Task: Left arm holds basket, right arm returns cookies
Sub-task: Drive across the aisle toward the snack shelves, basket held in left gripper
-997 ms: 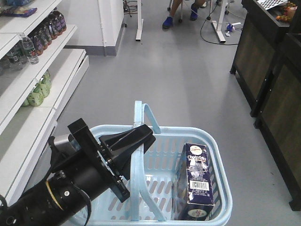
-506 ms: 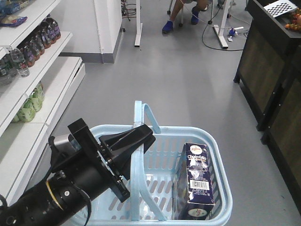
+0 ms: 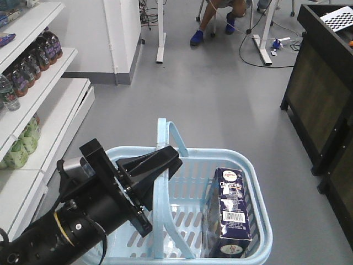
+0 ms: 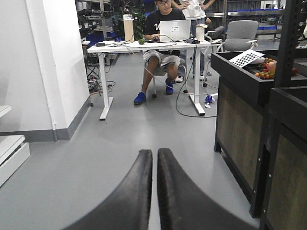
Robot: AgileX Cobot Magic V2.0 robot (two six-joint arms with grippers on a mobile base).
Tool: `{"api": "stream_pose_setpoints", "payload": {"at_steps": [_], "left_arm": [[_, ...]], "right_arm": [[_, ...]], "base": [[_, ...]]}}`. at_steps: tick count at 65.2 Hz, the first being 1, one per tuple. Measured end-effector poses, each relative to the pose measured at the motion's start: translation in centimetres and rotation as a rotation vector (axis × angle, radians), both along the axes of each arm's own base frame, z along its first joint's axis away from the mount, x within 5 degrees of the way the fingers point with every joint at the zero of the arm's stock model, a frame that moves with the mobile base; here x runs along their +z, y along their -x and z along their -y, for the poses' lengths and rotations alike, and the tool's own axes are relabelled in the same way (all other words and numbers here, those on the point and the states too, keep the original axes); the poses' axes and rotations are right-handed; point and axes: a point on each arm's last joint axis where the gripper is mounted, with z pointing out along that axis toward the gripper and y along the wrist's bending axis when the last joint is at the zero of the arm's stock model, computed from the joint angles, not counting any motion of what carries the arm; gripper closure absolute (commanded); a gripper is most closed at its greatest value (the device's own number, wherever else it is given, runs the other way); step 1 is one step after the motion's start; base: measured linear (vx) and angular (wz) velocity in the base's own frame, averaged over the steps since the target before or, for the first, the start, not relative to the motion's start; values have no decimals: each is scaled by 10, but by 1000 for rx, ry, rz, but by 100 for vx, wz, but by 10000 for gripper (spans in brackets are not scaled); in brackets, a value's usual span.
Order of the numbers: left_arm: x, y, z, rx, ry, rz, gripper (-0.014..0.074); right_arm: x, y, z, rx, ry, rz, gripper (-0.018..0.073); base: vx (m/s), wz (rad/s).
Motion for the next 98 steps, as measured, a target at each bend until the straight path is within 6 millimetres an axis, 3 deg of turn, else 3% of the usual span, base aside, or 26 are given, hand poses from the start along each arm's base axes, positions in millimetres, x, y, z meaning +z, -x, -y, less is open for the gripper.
{"api": "stream_pose_setpoints", "payload": {"at_steps": [98], "left_arm": [[0, 0, 0, 0, 0, 0, 596]], "right_arm": [[0, 0, 0, 0, 0, 0, 565]], "base": [[43, 1]]}}
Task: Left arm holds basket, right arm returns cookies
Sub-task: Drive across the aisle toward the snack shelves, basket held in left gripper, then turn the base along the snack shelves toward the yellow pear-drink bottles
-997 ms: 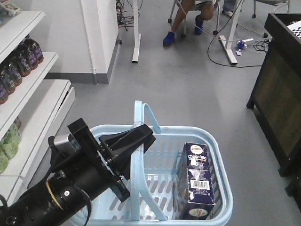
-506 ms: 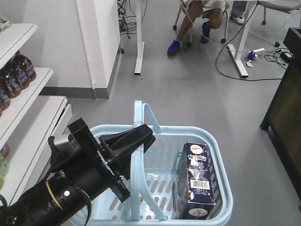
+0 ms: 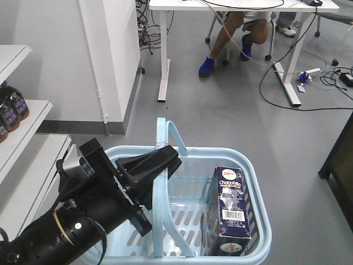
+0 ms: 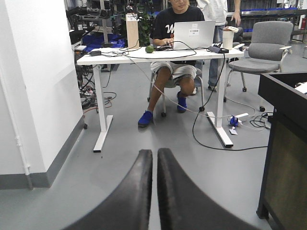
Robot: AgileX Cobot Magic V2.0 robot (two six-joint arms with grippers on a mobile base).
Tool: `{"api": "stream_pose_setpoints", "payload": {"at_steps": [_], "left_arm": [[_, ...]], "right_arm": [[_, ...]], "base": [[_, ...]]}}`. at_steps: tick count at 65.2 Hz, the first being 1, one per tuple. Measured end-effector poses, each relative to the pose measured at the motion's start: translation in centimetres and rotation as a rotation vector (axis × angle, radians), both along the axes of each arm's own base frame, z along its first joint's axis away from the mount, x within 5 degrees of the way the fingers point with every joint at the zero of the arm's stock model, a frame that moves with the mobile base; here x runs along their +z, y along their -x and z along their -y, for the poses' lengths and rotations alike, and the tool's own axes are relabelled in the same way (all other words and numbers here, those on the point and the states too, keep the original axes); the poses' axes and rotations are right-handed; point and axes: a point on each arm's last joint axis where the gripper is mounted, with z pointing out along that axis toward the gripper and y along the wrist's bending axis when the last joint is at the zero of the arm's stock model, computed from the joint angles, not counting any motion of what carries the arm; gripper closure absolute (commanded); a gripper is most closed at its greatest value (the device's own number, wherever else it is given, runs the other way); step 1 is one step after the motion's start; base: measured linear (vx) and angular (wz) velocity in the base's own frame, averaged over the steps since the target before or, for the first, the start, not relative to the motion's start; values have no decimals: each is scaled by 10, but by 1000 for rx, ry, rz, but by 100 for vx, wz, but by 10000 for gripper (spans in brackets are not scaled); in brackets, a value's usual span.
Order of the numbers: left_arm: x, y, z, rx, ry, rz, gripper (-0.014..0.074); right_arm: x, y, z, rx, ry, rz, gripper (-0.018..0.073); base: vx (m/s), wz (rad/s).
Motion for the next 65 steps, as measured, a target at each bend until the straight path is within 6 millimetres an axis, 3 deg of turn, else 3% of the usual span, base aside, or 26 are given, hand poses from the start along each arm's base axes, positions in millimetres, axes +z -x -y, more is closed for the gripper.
{"api": "stream_pose_setpoints", "payload": {"at_steps": [29, 65], "left_arm": [[0, 0, 0, 0, 0, 0, 596], [0, 0, 0, 0, 0, 0, 596]], "right_arm": [[0, 0, 0, 0, 0, 0, 565], [0, 0, 0, 0, 0, 0, 565]], "base": [[30, 7], [13, 39]]}}
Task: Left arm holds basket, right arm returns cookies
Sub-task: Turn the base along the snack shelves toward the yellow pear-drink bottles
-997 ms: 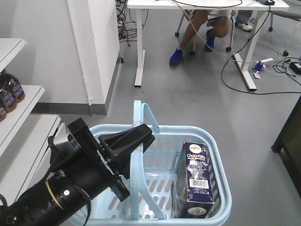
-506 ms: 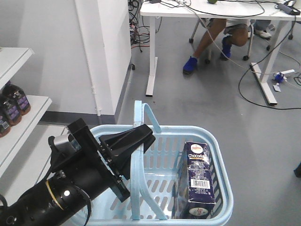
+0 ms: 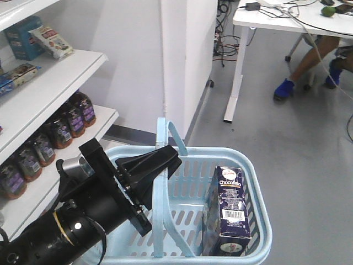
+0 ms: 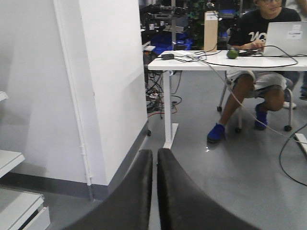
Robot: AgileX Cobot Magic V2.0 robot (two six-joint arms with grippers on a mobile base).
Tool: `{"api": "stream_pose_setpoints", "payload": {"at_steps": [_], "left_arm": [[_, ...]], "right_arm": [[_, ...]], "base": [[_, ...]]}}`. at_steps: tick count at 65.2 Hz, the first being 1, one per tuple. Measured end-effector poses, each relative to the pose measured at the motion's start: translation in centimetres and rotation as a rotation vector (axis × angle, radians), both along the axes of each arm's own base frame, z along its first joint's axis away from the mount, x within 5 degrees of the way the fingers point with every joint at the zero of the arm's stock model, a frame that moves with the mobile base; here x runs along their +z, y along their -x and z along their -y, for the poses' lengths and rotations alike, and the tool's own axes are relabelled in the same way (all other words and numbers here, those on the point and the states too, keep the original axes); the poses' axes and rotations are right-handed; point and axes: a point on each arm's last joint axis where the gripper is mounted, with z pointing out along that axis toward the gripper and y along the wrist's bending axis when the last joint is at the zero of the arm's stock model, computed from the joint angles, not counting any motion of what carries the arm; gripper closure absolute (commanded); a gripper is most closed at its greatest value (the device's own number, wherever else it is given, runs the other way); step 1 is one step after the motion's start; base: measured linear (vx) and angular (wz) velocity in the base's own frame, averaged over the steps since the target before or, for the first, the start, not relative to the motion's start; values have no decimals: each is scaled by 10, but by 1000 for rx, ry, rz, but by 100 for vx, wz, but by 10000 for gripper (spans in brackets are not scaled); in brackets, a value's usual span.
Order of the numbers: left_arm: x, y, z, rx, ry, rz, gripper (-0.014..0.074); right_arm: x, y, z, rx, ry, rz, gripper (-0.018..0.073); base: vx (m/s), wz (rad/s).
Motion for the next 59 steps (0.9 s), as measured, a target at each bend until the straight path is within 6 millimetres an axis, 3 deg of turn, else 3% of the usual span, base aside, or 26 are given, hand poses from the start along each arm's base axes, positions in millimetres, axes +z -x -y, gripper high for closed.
{"api": "stream_pose_setpoints", "payload": {"at_steps": [59], "left_arm": [[0, 0, 0, 0, -1, 1, 596]], "right_arm": [[0, 0, 0, 0, 0, 0, 565]], "base": [[6, 39]]}}
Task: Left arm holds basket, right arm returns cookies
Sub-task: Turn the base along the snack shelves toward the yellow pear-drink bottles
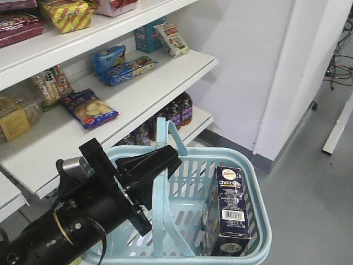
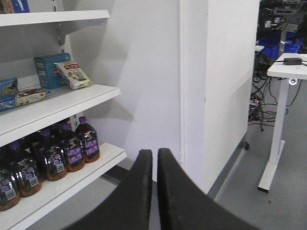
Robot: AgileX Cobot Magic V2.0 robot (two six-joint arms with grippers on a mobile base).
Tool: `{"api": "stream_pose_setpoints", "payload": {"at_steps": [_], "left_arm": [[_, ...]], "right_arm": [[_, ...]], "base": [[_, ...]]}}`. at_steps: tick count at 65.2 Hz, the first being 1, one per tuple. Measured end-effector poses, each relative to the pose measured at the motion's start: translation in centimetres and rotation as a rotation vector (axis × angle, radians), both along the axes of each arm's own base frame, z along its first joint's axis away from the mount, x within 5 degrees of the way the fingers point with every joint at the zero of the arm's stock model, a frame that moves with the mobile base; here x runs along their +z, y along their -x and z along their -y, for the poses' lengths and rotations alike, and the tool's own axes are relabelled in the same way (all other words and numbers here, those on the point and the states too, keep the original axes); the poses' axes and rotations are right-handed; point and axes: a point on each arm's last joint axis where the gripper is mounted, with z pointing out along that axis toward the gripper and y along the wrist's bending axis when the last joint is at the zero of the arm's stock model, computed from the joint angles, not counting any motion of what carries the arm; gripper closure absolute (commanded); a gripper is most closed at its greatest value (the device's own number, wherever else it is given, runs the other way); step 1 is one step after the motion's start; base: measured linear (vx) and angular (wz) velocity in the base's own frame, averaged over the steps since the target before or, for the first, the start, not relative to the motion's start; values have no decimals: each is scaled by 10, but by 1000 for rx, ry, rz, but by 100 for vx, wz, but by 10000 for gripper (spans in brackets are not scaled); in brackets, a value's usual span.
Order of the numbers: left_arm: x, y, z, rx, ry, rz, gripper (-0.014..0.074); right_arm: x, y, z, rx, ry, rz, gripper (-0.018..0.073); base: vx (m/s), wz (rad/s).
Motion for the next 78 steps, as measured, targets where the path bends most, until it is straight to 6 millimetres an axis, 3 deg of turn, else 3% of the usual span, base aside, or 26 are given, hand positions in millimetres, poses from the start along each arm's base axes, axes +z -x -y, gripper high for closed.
{"api": "stream_pose_setpoints", "payload": {"at_steps": [78], "left_arm": [[0, 0, 0, 0, 1, -1, 596]], "right_arm": [[0, 0, 0, 0, 0, 0, 565]], "base": [[4, 36]]}}
